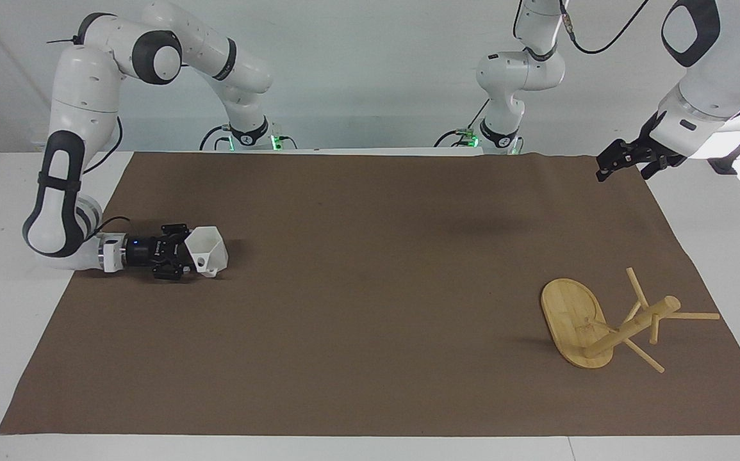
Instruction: Hang cup on rack
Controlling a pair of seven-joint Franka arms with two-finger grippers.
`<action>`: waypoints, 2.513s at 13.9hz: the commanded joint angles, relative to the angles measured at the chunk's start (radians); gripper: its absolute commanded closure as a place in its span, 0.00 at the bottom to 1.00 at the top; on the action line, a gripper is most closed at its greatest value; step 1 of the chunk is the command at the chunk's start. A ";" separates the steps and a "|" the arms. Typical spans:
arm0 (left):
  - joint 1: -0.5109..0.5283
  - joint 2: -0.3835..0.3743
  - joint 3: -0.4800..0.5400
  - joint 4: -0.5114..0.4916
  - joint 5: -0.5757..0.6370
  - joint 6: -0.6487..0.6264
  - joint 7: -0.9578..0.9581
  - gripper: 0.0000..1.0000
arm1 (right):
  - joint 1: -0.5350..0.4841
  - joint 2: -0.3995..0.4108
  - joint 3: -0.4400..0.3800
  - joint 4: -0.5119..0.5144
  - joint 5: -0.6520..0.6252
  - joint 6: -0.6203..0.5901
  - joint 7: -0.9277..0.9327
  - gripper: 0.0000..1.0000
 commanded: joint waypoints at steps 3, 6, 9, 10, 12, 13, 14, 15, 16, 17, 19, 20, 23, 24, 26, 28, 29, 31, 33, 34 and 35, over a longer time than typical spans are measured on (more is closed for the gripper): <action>-0.007 -0.029 0.002 -0.038 0.020 0.023 0.005 0.00 | 0.003 -0.038 0.000 -0.053 0.041 0.029 -0.037 0.00; -0.007 -0.029 0.002 -0.038 0.020 0.023 0.005 0.00 | 0.009 -0.037 0.000 -0.055 0.082 0.059 -0.037 0.00; -0.007 -0.029 0.002 -0.038 0.020 0.023 0.006 0.00 | 0.041 -0.038 0.000 -0.059 0.098 0.059 -0.039 0.00; -0.007 -0.029 0.002 -0.038 0.020 0.023 0.006 0.00 | 0.041 -0.038 0.000 -0.061 0.096 0.057 -0.050 0.00; -0.007 -0.029 0.002 -0.038 0.020 0.025 0.005 0.00 | 0.041 -0.038 0.000 -0.061 0.095 0.053 -0.059 0.00; -0.007 -0.029 0.002 -0.038 0.020 0.023 0.005 0.00 | 0.041 -0.038 0.000 -0.062 0.095 0.052 -0.059 0.00; -0.007 -0.029 0.002 -0.038 0.020 0.023 0.005 0.00 | 0.042 -0.038 0.000 -0.062 0.092 0.049 -0.067 0.00; -0.007 -0.029 0.002 -0.038 0.020 0.025 0.005 0.00 | 0.042 -0.041 0.000 -0.079 0.090 0.045 -0.083 0.00; -0.007 -0.029 0.002 -0.038 0.020 0.023 0.005 0.00 | 0.041 -0.048 0.000 -0.096 0.090 0.045 -0.097 0.00; -0.007 -0.029 0.002 -0.038 0.020 0.025 0.005 0.00 | 0.042 -0.048 0.000 -0.098 0.090 0.045 -0.102 0.00; -0.007 -0.029 0.002 -0.038 0.020 0.025 0.005 0.00 | 0.044 -0.048 0.000 -0.098 0.089 0.045 -0.103 0.00; -0.007 -0.029 0.002 -0.038 0.020 0.023 0.005 0.00 | 0.044 -0.048 0.000 -0.098 0.087 0.045 -0.103 0.00; -0.007 -0.029 0.002 -0.038 0.020 0.023 0.005 0.00 | 0.045 -0.049 0.000 -0.098 0.087 0.037 -0.111 0.00; -0.007 -0.029 0.002 -0.038 0.020 0.025 0.005 0.00 | 0.050 -0.051 0.000 -0.101 0.087 0.037 -0.113 0.01; -0.007 -0.029 0.002 -0.038 0.020 0.023 0.005 0.00 | 0.070 -0.051 0.000 -0.099 0.089 0.037 -0.113 0.12; -0.007 -0.029 0.002 -0.038 0.020 0.023 0.005 0.00 | 0.078 -0.051 0.000 -0.098 0.089 0.039 -0.105 0.46; -0.007 -0.029 0.002 -0.038 0.020 0.023 0.005 0.00 | 0.084 -0.049 0.000 -0.096 0.089 0.039 -0.105 0.58; -0.007 -0.029 0.002 -0.038 0.020 0.025 0.005 0.00 | 0.085 -0.051 0.000 -0.088 0.089 0.045 -0.076 0.84; -0.007 -0.029 0.002 -0.038 0.020 0.025 0.003 0.00 | 0.128 -0.089 0.023 -0.088 0.101 0.046 0.002 0.85; -0.007 -0.029 0.002 -0.038 0.020 0.025 0.003 0.00 | 0.165 -0.118 0.027 -0.088 0.118 0.062 0.046 0.85; -0.007 -0.029 0.005 -0.039 0.020 0.025 0.003 0.00 | 0.214 -0.146 0.027 -0.088 0.174 0.091 0.105 0.85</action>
